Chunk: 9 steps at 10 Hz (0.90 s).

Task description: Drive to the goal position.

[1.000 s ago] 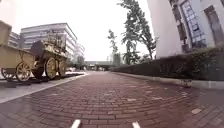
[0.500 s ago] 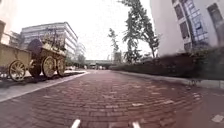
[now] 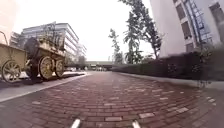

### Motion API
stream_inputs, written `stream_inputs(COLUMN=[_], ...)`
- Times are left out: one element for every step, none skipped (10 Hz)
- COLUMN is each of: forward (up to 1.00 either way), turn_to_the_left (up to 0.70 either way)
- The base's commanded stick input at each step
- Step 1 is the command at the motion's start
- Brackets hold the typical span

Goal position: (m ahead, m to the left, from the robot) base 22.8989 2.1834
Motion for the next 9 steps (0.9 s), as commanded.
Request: stream_inputs(forward=[0.7, 0.7, 0.7, 0.7, 0.7, 0.7, 0.7, 0.7, 0.7], turn_to_the_left=[0.0, 0.0, 0.0, 0.0, 0.0, 0.0, 0.0, -0.14, -0.14])
